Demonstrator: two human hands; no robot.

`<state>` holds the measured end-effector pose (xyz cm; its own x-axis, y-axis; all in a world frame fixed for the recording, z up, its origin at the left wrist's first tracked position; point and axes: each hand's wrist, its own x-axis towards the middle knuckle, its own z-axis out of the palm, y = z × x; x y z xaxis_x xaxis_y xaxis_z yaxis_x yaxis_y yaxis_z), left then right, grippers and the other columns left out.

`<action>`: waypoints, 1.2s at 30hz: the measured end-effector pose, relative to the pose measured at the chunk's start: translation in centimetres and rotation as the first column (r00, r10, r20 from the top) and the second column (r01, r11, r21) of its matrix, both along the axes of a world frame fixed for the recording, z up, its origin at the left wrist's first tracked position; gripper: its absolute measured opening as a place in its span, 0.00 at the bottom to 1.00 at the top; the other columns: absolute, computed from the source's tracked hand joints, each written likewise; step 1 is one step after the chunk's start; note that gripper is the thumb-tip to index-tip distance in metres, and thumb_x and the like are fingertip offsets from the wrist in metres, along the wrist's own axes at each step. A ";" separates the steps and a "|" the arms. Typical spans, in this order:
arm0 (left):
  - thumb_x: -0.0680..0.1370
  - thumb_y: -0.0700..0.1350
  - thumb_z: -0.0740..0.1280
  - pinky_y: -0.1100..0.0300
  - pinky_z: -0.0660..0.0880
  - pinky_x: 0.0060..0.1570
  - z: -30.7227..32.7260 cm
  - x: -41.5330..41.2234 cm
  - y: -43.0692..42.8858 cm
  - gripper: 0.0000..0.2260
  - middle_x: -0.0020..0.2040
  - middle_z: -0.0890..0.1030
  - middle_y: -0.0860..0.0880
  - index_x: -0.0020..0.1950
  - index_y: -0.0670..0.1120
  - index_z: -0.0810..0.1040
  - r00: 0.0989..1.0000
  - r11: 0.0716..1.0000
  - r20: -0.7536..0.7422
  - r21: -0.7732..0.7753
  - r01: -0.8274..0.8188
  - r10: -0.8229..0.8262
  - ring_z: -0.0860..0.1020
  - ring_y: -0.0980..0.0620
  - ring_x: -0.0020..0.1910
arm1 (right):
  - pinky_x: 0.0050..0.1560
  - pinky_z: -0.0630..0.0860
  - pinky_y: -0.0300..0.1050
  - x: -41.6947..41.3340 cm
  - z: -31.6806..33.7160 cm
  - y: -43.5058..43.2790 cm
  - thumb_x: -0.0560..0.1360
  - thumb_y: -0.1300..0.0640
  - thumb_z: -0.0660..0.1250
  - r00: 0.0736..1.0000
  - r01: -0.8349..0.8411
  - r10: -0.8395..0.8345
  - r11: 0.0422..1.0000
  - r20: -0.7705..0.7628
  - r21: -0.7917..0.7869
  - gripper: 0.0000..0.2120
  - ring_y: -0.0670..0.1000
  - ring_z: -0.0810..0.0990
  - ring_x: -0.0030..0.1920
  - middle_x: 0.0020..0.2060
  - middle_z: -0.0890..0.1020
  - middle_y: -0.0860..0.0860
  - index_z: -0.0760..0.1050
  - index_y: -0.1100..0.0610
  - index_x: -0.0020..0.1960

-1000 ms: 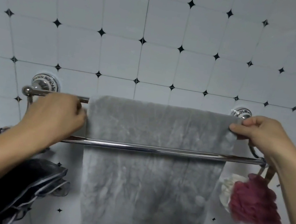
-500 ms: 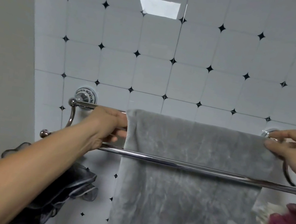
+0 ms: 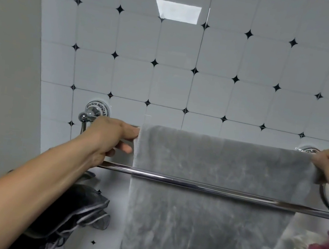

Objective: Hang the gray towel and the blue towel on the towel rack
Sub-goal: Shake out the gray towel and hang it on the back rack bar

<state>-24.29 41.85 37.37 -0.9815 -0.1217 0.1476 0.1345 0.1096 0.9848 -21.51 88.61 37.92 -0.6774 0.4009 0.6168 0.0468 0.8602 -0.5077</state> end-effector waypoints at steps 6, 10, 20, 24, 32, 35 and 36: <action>0.73 0.41 0.73 0.68 0.63 0.19 -0.7 0.1 1.3 0.07 0.36 0.85 0.44 0.49 0.46 0.79 0.969 0.997 -0.245 -0.047 -0.055 0.042 0.77 0.52 0.19 | 0.30 0.77 0.40 1.5 -1.8 -2.1 0.67 0.38 0.67 0.994 -0.107 0.105 0.987 -0.023 -0.118 0.07 0.48 0.83 0.29 0.27 0.84 0.43 0.76 0.36 0.44; 0.72 0.44 0.75 0.62 0.76 0.36 -0.5 -0.4 1.9 0.11 0.36 0.84 0.48 0.53 0.49 0.83 0.909 0.890 -0.416 -0.417 -0.183 -0.008 0.76 0.50 0.23 | 0.34 0.78 0.31 2.2 -2.4 -0.6 0.70 0.62 0.76 0.985 -0.173 0.171 0.964 -0.025 -0.200 0.22 0.41 0.83 0.30 0.30 0.85 0.45 0.77 0.33 0.41; 0.68 0.42 0.77 0.53 0.79 0.51 -1.7 0.1 -0.7 0.06 0.36 0.84 0.53 0.35 0.51 0.84 0.973 0.703 -0.228 -0.698 -0.135 -0.039 0.82 0.50 0.42 | 0.25 0.71 0.25 2.6 -0.5 -2.5 0.68 0.61 0.77 0.963 -0.239 0.252 0.963 0.096 -0.124 0.20 0.49 0.77 0.31 0.32 0.79 0.52 0.78 0.37 0.48; 0.74 0.40 0.72 0.65 0.75 0.35 -2.2 -0.5 -0.8 0.06 0.36 0.83 0.48 0.38 0.48 0.80 0.962 0.832 -0.267 -0.544 -0.110 -0.047 0.79 0.57 0.32 | 0.23 0.71 0.29 2.7 -0.2 -3.0 0.71 0.58 0.75 0.969 -0.230 0.241 0.962 0.057 -0.148 0.15 0.39 0.79 0.23 0.25 0.82 0.47 0.79 0.45 0.54; 0.75 0.41 0.65 0.44 0.81 0.49 -1.3 -1.4 0.3 0.08 0.34 0.78 0.47 0.37 0.51 0.75 0.917 0.960 -0.382 -0.198 -0.200 0.112 0.78 0.47 0.36 | 0.23 0.69 0.27 2.9 -0.9 -3.0 0.68 0.62 0.76 0.977 -0.201 0.211 0.957 0.027 -0.209 0.13 0.38 0.79 0.23 0.24 0.81 0.40 0.80 0.47 0.46; 0.73 0.40 0.67 0.53 0.79 0.43 -1.6 -1.7 0.3 0.07 0.30 0.78 0.50 0.36 0.49 0.77 0.931 0.954 -0.355 -0.241 -0.175 0.081 0.76 0.52 0.31 | 0.32 0.74 0.39 2.9 -1.2 -2.5 0.67 0.59 0.78 0.978 -0.192 0.206 0.958 0.045 -0.212 0.15 0.39 0.81 0.27 0.27 0.84 0.43 0.77 0.43 0.45; 0.73 0.41 0.68 0.54 0.78 0.42 -1.5 -1.5 0.5 0.04 0.32 0.79 0.49 0.37 0.48 0.78 0.937 0.962 -0.337 -0.216 -0.166 0.086 0.76 0.52 0.31 | 0.33 0.72 0.41 2.8 -1.2 -2.4 0.67 0.58 0.78 0.978 -0.194 0.205 0.954 0.027 -0.227 0.15 0.38 0.81 0.27 0.27 0.84 0.45 0.76 0.44 0.47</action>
<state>-25.80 42.32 35.89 -0.8548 -0.1634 0.4926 0.4094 0.3711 0.8335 -18.68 86.16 36.73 -0.7852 0.3772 0.4911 -0.0841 0.7208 -0.6880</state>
